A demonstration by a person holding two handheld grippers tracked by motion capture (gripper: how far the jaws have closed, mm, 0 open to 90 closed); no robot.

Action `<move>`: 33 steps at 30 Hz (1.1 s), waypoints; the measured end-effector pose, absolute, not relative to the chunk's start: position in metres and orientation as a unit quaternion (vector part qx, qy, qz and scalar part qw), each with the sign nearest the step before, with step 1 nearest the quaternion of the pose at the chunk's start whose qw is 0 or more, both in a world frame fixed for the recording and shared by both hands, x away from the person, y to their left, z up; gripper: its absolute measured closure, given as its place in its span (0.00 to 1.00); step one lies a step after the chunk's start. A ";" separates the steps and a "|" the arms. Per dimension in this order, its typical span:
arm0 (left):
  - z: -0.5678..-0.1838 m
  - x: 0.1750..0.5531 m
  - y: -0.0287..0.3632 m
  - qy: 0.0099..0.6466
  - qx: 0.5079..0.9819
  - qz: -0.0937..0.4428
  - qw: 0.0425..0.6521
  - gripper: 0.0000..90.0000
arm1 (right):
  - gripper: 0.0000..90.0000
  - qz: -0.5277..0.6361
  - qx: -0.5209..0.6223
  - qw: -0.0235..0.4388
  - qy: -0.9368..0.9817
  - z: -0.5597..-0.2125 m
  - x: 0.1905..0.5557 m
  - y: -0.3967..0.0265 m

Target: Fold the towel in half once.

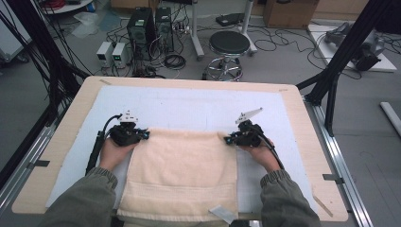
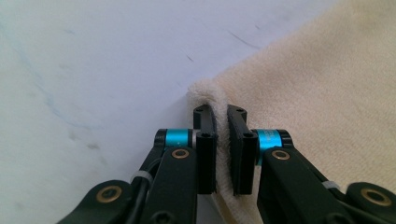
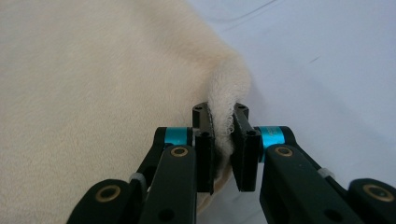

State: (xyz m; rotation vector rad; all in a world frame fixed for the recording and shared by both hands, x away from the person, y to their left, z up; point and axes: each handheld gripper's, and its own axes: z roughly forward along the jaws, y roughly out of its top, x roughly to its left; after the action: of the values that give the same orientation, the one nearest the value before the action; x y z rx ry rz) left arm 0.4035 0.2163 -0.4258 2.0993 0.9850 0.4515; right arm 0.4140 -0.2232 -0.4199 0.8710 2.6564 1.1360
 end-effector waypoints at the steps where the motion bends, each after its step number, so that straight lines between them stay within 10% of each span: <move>1: -0.419 0.409 0.216 0.393 0.813 0.188 0.386 0.92 | 0.92 0.384 0.292 0.076 0.873 -0.412 0.420 -0.223; 8: -0.335 0.458 0.202 0.396 0.773 0.285 0.406 0.91 | 0.90 0.389 0.322 0.179 0.844 -0.330 0.471 -0.220; 10: -0.326 0.465 0.199 0.404 0.768 0.298 0.397 0.76 | 0.68 0.405 0.336 0.204 0.826 -0.318 0.480 -0.219; 19: -0.359 0.443 0.221 0.397 0.781 0.247 0.414 0.63 | 0.43 0.386 0.337 0.122 0.850 -0.340 0.467 -0.219; 33: -0.384 0.351 0.235 0.333 0.792 0.225 0.459 0.50 | 0.41 0.420 0.282 0.146 0.850 -0.361 0.365 -0.235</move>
State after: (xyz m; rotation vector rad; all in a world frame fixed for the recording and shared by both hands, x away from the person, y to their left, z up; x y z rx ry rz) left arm 0.3511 0.2347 -0.3839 1.9500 0.8199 0.5551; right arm 0.3652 -0.2351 -0.3613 0.8122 2.4481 1.2091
